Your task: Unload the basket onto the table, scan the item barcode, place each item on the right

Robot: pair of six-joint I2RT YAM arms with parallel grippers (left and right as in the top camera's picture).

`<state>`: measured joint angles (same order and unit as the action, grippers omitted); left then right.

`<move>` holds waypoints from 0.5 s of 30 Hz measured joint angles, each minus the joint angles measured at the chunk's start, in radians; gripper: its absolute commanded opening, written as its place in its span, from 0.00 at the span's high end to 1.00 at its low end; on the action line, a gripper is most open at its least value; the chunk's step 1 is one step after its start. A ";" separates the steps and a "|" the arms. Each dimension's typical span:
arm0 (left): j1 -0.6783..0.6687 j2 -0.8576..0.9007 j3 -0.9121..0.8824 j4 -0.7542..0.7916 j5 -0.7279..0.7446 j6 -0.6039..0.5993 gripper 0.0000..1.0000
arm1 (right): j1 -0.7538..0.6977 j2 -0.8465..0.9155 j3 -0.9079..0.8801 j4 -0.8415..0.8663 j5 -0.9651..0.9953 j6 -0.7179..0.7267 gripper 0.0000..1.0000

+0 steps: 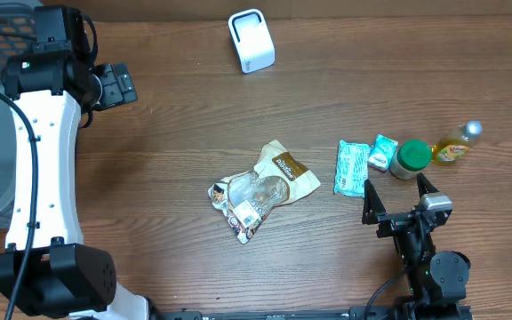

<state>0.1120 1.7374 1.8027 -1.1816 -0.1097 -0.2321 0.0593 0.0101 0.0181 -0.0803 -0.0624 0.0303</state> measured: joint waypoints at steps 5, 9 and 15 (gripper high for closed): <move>0.000 0.000 0.000 0.000 0.000 0.000 0.00 | 0.000 0.000 0.000 0.000 0.000 0.000 0.00; -0.001 0.000 0.000 0.000 0.000 0.000 0.00 | 0.000 0.000 0.000 0.000 0.000 0.000 0.00; -0.034 -0.064 -0.001 -0.001 -0.003 0.000 0.00 | 0.000 0.000 0.000 0.000 0.000 0.000 0.00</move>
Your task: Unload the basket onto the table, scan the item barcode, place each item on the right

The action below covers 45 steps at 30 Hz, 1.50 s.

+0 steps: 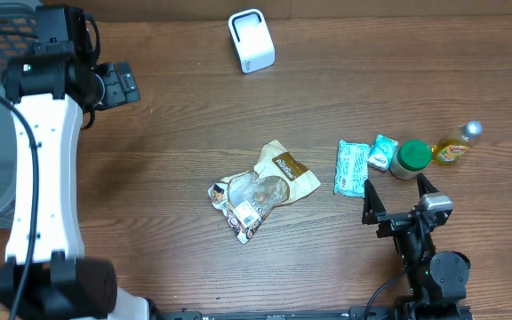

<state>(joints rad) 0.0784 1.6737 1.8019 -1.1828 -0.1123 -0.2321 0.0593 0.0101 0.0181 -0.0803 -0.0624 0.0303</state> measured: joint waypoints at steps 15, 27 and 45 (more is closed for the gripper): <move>-0.032 -0.686 0.021 -0.050 -0.080 0.000 0.01 | 0.000 0.000 0.000 0.000 0.000 0.001 0.00; -0.032 -0.901 -0.111 -0.201 -0.087 -0.001 0.01 | 0.000 0.000 0.000 -0.001 0.000 0.000 0.00; -0.033 -1.341 -0.868 0.437 -0.087 -0.137 0.01 | 0.000 0.000 0.000 -0.002 0.000 0.000 0.00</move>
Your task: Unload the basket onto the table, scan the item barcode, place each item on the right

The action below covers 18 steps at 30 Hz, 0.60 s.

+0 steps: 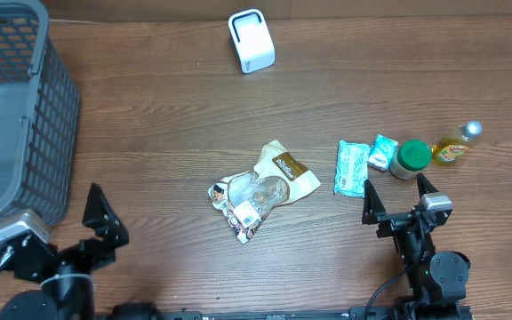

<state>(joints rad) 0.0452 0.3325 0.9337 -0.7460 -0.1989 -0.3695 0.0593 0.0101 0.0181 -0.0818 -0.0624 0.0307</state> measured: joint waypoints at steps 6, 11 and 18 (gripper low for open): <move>0.000 -0.111 -0.245 0.377 0.000 -0.062 0.01 | 0.000 0.000 0.000 -0.001 0.000 0.000 0.00; 0.000 -0.204 -0.418 0.628 0.000 -0.090 0.00 | 0.000 0.000 0.000 0.000 0.000 0.000 0.00; 0.000 -0.312 -0.564 0.873 0.000 -0.101 0.01 | 0.000 0.000 0.000 -0.001 0.000 0.000 0.00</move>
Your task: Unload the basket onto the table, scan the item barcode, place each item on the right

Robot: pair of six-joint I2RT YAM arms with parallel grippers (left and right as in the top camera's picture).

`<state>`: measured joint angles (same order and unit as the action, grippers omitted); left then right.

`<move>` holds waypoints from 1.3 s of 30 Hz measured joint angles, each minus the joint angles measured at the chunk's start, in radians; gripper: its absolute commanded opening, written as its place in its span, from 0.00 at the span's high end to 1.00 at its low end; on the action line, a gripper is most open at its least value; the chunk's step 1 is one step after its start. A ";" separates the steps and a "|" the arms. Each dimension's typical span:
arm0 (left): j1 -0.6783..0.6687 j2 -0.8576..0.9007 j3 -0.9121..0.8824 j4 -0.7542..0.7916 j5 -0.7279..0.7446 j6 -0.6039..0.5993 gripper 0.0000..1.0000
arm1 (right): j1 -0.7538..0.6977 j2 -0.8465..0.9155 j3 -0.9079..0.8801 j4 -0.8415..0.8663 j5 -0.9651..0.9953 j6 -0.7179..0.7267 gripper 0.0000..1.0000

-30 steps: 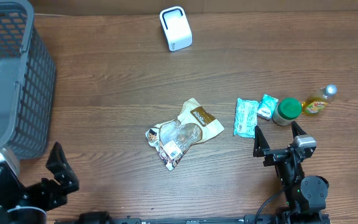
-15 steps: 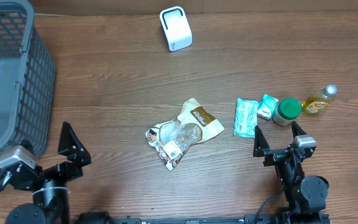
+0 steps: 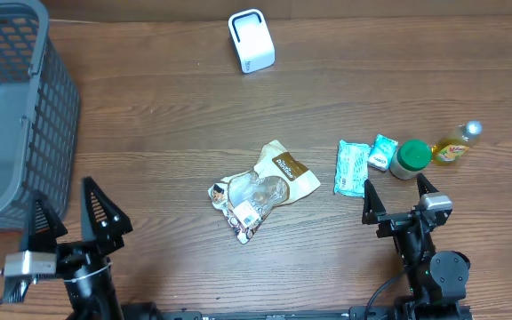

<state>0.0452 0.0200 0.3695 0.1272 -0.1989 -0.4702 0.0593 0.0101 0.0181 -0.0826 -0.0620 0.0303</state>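
The white barcode scanner (image 3: 252,40) stands at the back middle of the table. A crumpled clear and brown snack bag (image 3: 260,191) lies in the middle, its barcode label facing up near its lower left end. My left gripper (image 3: 68,215) sits at the front left edge, open and empty, well left of the bag. My right gripper (image 3: 397,197) rests at the front right edge, open and empty, just in front of a teal packet (image 3: 353,167).
A grey wire basket (image 3: 56,98) fills the back left corner. On the right, in a row, lie a small teal packet (image 3: 382,151), a green-lidded jar (image 3: 410,158) and a yellow bottle (image 3: 456,147).
My left gripper has turned at the front left edge, so both spread fingers now show pointing away from me. The right arm and all items are unchanged.
My left arm was stretched out over the basket at the back left, and stayed there half a second later. By 0.6 s ago it was back at the front left edge, where it has now turned. The right arm and the items never moved.
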 measured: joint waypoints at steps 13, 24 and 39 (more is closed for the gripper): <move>0.000 -0.002 -0.050 0.167 0.024 -0.001 0.00 | 0.000 0.000 0.000 0.000 0.000 0.000 0.00; 0.000 -0.002 -0.051 0.349 0.049 -0.003 0.01 | 0.000 0.000 0.000 0.000 0.000 0.000 0.00; 0.000 -0.003 -0.328 0.681 0.050 -0.003 0.01 | 0.000 0.000 0.000 0.001 0.000 0.000 0.00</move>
<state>0.0452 0.0170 0.0418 0.8078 -0.1493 -0.4728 0.0593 0.0101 0.0181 -0.0814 -0.0620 0.0307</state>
